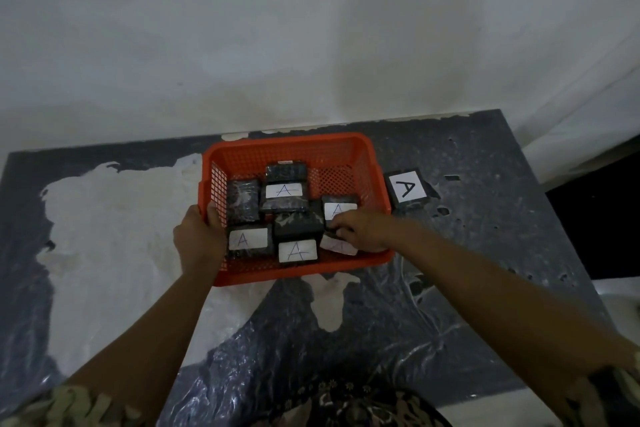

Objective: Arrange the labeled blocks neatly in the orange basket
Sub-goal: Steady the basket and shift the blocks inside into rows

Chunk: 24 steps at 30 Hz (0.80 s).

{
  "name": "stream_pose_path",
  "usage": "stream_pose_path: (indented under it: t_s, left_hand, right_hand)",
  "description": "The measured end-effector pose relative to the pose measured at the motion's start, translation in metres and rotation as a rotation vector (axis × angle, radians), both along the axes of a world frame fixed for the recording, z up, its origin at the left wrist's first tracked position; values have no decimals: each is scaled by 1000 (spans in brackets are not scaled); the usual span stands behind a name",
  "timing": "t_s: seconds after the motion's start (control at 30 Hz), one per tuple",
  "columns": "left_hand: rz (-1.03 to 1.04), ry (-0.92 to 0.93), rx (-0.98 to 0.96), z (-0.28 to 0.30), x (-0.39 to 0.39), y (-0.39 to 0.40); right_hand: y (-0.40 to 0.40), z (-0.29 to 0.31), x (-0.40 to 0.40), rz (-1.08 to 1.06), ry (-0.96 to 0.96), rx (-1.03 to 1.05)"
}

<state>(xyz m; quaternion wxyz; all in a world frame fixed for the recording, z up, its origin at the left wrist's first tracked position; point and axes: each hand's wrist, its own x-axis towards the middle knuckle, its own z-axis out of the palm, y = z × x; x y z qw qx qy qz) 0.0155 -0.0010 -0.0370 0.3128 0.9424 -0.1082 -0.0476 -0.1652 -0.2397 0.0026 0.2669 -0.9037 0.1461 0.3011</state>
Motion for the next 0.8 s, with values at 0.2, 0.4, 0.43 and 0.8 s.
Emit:
stream_pose_path:
  t_s: [0.2, 0.4, 0.43, 0.8]
  left_hand:
    - [23, 24, -20, 2, -1, -2]
    - [36, 31, -27, 3, -1, -3]
    - [36, 36, -30, 3, -2, -3]
    - [36, 80, -41, 7, -4, -3]
  right_hand:
    - [8, -6, 10, -25, 24, -79]
    - [15, -12, 7, -7, 5, -119]
    - [15, -12, 10, -10, 7, -143]
    - [16, -13, 50, -533, -305, -42]
